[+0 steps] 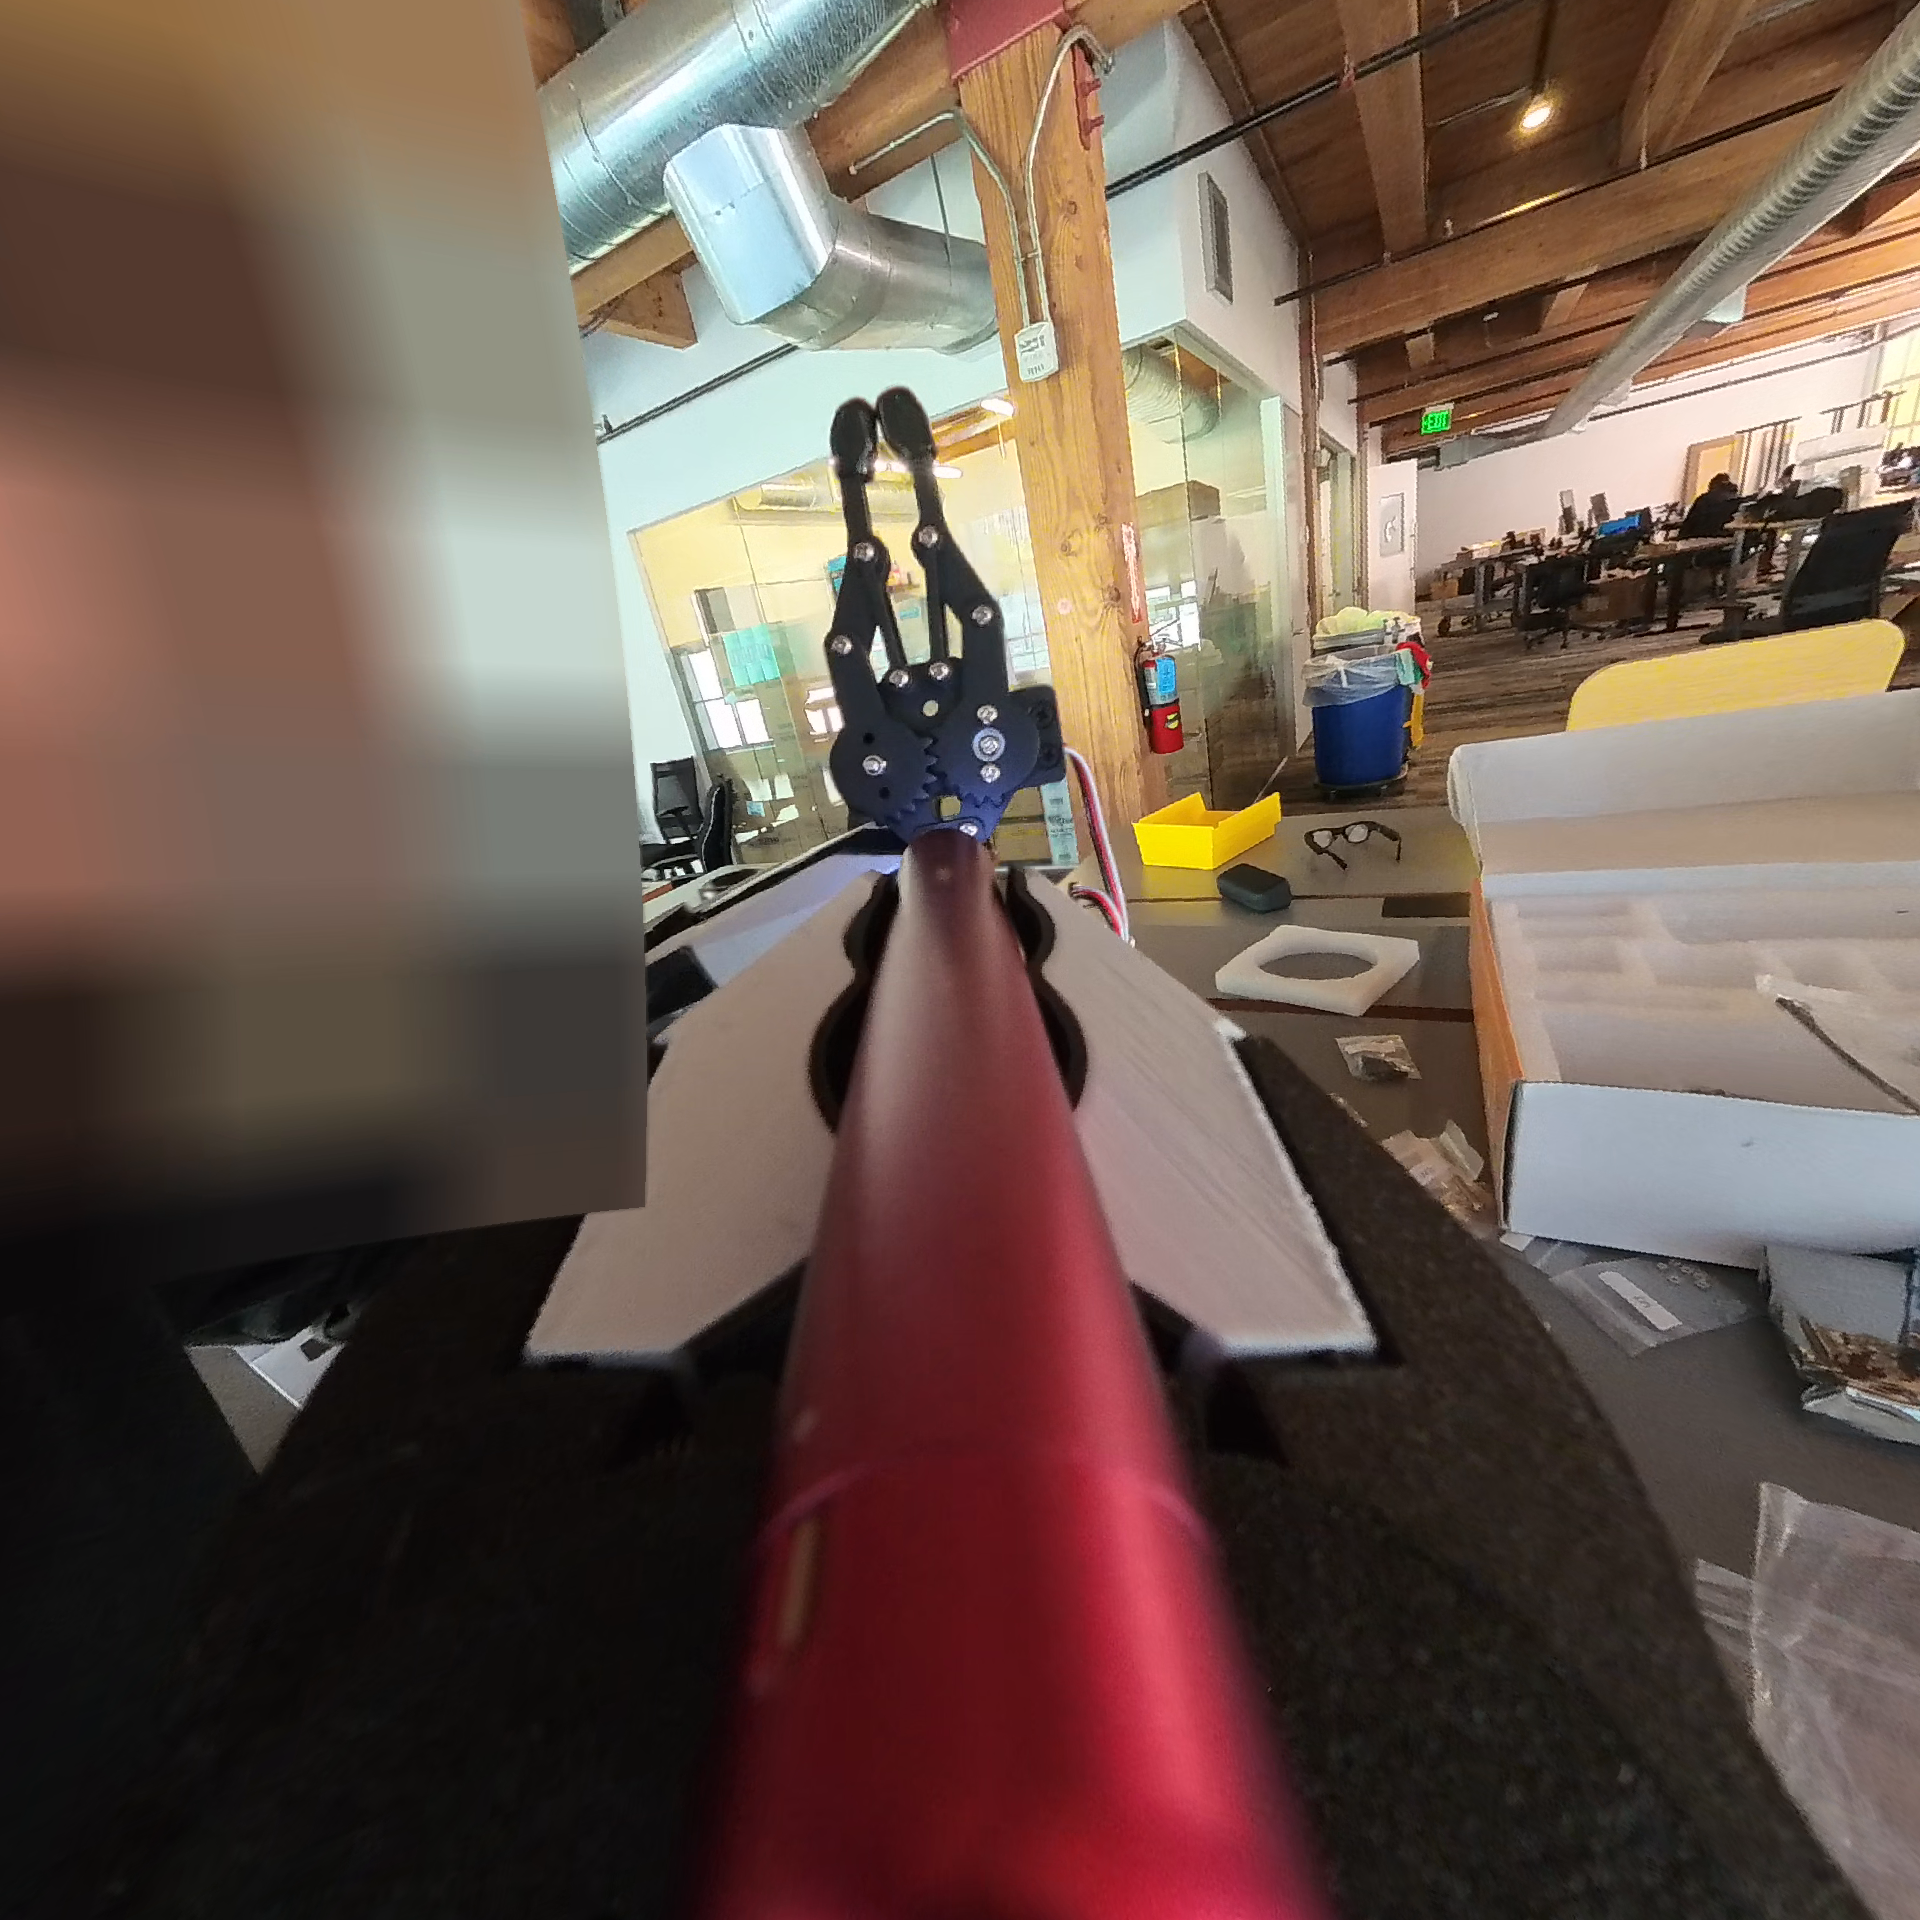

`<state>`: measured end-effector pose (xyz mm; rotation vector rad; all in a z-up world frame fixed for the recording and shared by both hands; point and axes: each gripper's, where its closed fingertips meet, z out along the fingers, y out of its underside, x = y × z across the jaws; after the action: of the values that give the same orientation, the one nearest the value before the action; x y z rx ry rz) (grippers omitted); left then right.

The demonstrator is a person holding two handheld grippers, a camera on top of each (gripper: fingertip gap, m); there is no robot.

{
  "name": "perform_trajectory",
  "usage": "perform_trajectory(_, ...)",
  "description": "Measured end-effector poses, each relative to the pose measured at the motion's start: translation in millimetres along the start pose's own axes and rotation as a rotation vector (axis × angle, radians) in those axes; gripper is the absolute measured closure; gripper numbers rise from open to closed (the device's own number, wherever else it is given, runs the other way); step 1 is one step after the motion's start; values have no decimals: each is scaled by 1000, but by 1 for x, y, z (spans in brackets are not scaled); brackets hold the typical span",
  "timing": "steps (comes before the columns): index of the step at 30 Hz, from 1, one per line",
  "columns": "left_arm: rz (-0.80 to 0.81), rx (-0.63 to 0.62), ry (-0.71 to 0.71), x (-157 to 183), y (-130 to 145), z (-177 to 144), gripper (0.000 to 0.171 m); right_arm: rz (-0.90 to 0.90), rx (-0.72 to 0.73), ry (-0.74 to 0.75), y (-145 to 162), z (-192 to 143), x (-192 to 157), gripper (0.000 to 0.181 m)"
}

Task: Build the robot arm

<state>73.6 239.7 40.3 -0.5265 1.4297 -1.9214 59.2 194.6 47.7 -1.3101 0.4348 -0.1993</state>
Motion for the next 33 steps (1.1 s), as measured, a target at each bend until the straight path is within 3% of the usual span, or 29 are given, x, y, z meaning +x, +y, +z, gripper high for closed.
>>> perform_trajectory(1,16,2,-15,0,0,0,157,-2,4,4,0,0,0,159)
perform_trajectory(10,106,-17,-55,2,1,2,157,-6,-12,25,-1,-2,-1,159)
perform_trajectory(33,47,-24,-16,4,2,1,158,-117,-38,86,-2,-5,-8,159)
